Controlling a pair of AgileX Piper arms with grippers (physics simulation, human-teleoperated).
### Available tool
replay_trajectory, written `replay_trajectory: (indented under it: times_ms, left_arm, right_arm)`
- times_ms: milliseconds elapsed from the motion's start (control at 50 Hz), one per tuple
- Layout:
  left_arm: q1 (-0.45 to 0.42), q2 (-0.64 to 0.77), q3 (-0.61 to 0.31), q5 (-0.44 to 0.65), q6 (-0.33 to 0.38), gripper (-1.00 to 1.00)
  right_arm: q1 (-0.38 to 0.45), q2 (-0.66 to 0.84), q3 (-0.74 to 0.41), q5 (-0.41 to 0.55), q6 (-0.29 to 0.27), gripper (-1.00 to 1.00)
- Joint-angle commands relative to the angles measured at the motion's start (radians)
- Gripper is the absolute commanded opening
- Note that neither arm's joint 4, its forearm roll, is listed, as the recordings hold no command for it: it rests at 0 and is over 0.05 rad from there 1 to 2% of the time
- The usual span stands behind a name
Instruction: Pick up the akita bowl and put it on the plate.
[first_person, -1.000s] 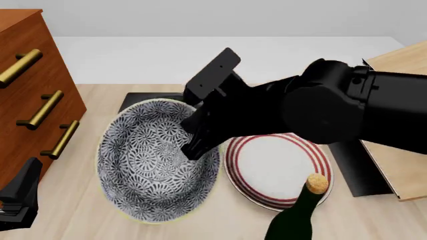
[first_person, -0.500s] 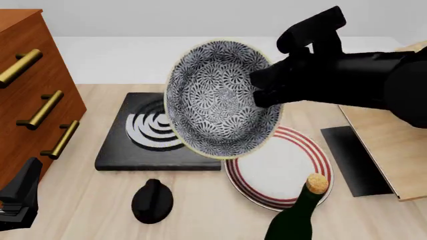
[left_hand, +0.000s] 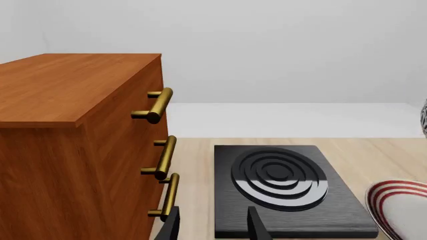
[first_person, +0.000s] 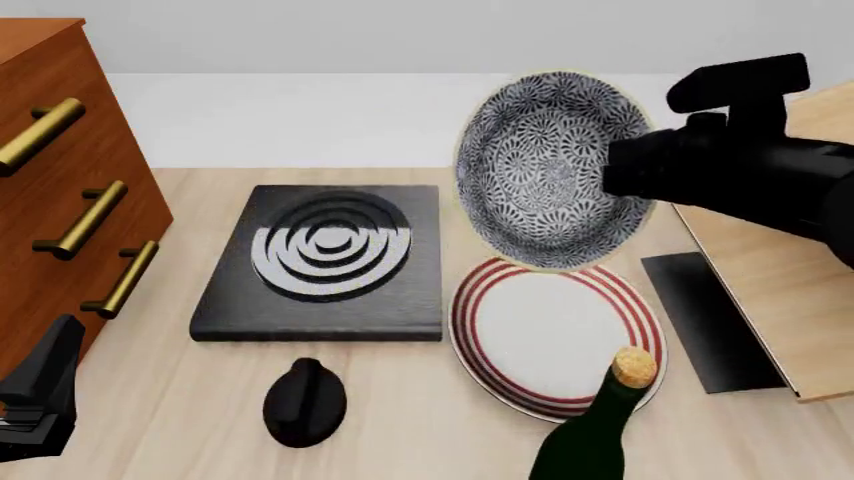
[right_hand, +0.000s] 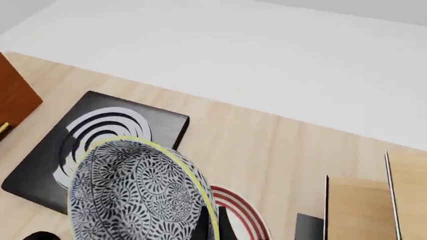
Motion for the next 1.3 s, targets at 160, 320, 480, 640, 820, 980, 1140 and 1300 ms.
replay_trajectory:
  times_ms: [160,320,480,640,820,980,1140,1300]
  left_arm:
    - [0.0,0.0,0.0,0.0,0.0,1.0]
    - [0.0,0.0,0.0,0.0,0.0,1.0]
    - [0.0,0.0,0.0,0.0,0.0,1.0]
    - [0.0,0.0,0.0,0.0,0.0,1.0]
    - [0.0,0.0,0.0,0.0,0.0,1.0]
    - [0.0,0.0,0.0,0.0,0.0,1.0]
    - [0.0,0.0,0.0,0.0,0.0,1.0]
    - [0.0,0.0,0.0,0.0,0.0,1.0]
  right_arm:
    - [-0.085,0.145,0.07,-0.088,-0.015,-1.0]
    - [-0.106,0.193,0.064,-0.077,-0.022,-1.0]
    - [-0.105,0.257,0.065,-0.075,-0.037,-1.0]
    - [-0.089,0.247,0.073,-0.037,-0.048,-1.0]
    - [-0.095,0.242,0.103,-0.031,-0.054,-1.0]
    - [-0.101,0.25,0.116,-0.04,-0.052,-1.0]
    - [-0.106,0.271,0.116,-0.051,-0.051,-1.0]
    - [-0.104,0.315,0.137,-0.087,-0.059,-1.0]
